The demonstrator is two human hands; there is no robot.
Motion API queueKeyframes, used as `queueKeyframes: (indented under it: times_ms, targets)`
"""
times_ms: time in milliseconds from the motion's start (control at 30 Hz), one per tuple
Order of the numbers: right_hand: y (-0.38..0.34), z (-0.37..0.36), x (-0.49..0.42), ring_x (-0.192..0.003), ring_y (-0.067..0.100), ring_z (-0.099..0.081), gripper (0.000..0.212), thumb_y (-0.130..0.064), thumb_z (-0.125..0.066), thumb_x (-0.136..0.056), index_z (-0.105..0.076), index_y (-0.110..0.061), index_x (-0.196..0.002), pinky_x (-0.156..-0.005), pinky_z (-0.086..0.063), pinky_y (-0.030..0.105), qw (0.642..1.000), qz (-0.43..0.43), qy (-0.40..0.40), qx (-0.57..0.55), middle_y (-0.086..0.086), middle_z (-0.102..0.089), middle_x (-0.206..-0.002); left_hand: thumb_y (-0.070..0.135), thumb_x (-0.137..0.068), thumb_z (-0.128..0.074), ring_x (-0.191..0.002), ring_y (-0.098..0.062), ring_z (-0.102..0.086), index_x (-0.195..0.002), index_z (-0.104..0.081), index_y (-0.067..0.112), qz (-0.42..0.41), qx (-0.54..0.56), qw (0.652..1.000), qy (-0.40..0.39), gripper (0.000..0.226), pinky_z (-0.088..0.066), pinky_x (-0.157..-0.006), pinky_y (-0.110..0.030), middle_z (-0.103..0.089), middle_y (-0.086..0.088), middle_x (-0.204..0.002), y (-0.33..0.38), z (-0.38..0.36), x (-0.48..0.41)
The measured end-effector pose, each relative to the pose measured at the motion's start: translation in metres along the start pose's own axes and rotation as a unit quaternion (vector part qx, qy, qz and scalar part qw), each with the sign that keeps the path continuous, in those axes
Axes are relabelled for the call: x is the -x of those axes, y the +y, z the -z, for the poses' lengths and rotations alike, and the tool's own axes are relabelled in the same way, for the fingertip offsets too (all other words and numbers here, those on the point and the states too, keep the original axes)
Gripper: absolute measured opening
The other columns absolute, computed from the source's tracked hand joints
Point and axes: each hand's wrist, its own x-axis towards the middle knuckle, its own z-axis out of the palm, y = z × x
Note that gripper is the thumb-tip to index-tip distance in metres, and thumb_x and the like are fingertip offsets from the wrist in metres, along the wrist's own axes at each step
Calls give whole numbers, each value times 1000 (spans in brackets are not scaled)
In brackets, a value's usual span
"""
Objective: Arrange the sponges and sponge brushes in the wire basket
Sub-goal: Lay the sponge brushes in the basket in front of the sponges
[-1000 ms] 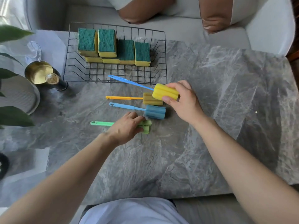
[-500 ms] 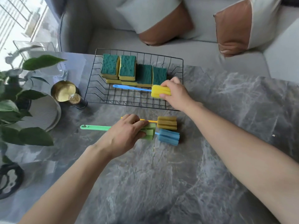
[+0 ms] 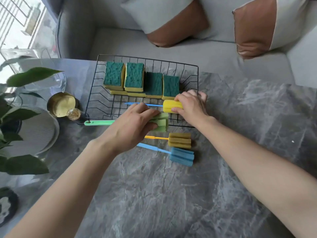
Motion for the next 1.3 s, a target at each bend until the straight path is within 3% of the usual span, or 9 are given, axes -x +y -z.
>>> queueKeyframes:
  times_ms: [200, 367, 600, 733, 933, 1100, 1300]
  targets:
    - [3, -7, -2, -111, 23, -56, 31, -46, -72, -81, -68, -25, -104, -104, -18, 41, 999, 13, 36, -10, -6, -69, -102, 29, -97, -63, -103, -33, -52, -134, -60, 14, -3, -14, 1000, -15, 40, -45, -91, -42, -58, -11, -109, -10, -11, -48]
    - [4, -5, -9, -102, 24, -59, 34, -48, -75, -79, -67, -25, -104, -89, -29, 38, 999, 19, 21, -32, -5, -70, -100, 29, -95, -65, -106, -36, -55, -134, -61, 15, 26, -7, 996, -82, 41, -45, -94, -43, -60, -15, -114, -29, -33, -77]
    - [7, -4, -15, -100, 26, -60, 36, -50, -74, -81, -68, -22, -103, -86, -38, 39, 998, 26, 17, -52, -1, -69, -100, 29, -93, -68, -110, -35, -56, -136, -61, 15, 52, 32, 991, -119, 45, -46, -95, -42, -61, -15, -116, -33, -57, -88]
    - [9, -2, -16, -97, 27, -59, 35, -44, -76, -82, -71, -19, -105, -87, -41, 39, 996, 21, 13, -87, 1, -63, -104, 28, -93, -69, -109, -34, -58, -136, -60, 17, 72, 48, 990, -115, 45, -48, -94, -44, -59, -12, -117, -32, -64, -91]
    - [10, 4, -17, -96, 29, -60, 28, -36, -75, -85, -73, -19, -108, -89, -44, 39, 994, 18, -13, -111, 1, -62, -104, 29, -87, -76, -94, -31, -54, -129, -60, 20, 65, 57, 992, -90, 45, -43, -80, -33, -47, -6, -107, -27, -74, -95]
    - [7, 6, -17, -98, 31, -61, 23, -28, -72, -86, -74, -20, -108, -90, -46, 41, 993, 17, -28, -111, 2, -63, -104, 29, -84, -79, -95, -24, -42, -124, -67, 19, 39, 53, 995, -78, 43, -38, -86, -33, -44, -7, -103, -23, -80, -101]
    - [5, 7, -16, -96, 30, -60, 24, -31, -73, -86, -74, -21, -107, -88, -45, 40, 994, 9, -32, -107, 2, -62, -102, 33, -74, -85, -91, -28, -51, -97, -58, 14, 88, 61, 993, -39, 40, -39, -75, -34, -51, -1, -95, -21, -88, -107]
